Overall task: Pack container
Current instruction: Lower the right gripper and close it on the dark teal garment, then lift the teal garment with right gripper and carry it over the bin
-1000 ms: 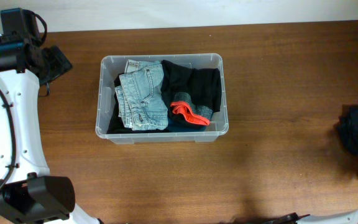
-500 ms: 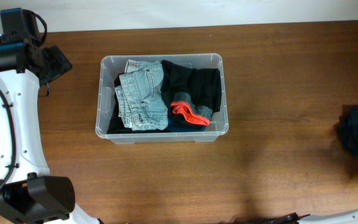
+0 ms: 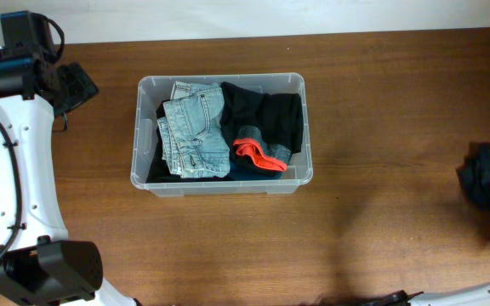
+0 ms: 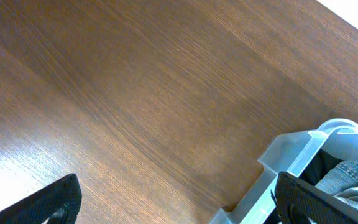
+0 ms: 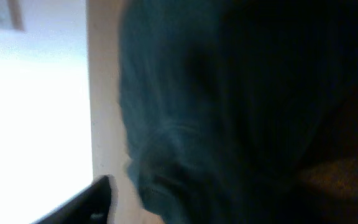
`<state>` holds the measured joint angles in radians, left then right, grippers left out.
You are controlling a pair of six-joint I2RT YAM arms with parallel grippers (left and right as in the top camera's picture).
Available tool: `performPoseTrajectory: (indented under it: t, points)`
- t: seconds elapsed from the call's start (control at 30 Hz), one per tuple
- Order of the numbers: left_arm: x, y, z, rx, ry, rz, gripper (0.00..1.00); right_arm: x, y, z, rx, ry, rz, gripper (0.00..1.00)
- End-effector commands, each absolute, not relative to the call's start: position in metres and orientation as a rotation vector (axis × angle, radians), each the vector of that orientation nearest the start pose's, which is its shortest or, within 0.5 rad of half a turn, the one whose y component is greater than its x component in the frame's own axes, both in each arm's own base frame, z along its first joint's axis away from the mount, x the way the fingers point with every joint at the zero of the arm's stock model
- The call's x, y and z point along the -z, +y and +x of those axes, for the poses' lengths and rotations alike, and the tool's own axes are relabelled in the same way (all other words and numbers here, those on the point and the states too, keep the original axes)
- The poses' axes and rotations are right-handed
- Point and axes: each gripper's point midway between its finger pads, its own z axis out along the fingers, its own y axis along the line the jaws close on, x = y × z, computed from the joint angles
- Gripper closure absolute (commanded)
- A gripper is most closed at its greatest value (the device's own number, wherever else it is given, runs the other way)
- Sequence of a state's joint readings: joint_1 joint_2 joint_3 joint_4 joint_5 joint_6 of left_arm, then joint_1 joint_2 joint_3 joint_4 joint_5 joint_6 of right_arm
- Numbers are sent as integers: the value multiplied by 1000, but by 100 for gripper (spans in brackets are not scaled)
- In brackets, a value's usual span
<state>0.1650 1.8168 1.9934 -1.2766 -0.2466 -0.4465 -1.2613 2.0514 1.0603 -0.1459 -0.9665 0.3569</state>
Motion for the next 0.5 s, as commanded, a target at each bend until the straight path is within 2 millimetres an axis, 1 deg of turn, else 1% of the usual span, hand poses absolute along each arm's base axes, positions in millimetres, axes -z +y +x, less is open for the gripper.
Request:
performPoseTrajectory:
  t: [0.0, 0.2, 0.37, 0.4, 0.47]
  points:
    - [-267, 112, 409, -230, 2456, -878, 1, 53, -309, 242, -734, 1866, 1697, 42]
    - [-267, 112, 409, -230, 2456, -878, 1, 58, -308, 242, -693, 1897, 1716, 43]
    - [-267, 112, 409, -229, 2456, -878, 1, 58, -308, 241, -693, 1894, 1719, 65]
    - [-267, 112, 409, -229, 2456, -878, 1, 58, -308, 241, -695, 1895, 1720, 67]
    - [-267, 112, 409, -230, 2456, -878, 1, 58, -306, 241, -702, 1895, 1724, 76]
